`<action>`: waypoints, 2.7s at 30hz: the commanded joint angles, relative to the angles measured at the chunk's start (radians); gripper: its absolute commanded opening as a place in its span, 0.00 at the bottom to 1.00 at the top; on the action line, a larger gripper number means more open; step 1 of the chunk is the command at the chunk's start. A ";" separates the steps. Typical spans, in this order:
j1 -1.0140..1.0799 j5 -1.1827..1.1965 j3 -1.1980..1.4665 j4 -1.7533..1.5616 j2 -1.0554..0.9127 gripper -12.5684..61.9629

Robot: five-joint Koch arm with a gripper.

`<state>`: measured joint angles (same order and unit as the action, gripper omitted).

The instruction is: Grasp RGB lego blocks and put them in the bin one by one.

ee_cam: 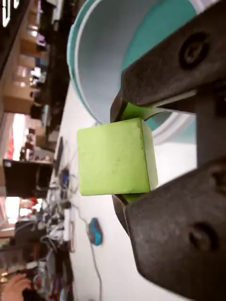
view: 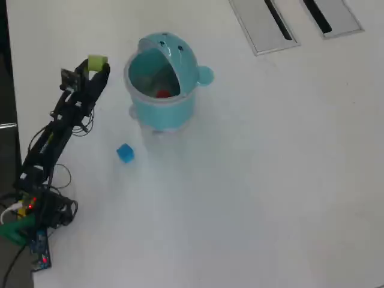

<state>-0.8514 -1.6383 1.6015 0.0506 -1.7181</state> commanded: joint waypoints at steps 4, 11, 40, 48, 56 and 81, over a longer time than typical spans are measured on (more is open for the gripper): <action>0.040 0.005 -0.179 -0.098 0.071 0.42; 0.100 0.029 -0.324 -0.135 0.239 0.42; 0.291 -0.026 -0.155 -0.433 0.341 0.59; 0.285 -0.025 0.025 -0.456 0.192 0.59; 0.252 -0.025 0.212 -0.483 0.015 0.59; 0.189 -0.025 0.718 -0.307 -0.416 0.62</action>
<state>-0.6565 -1.6475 2.3485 -0.2562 -2.1000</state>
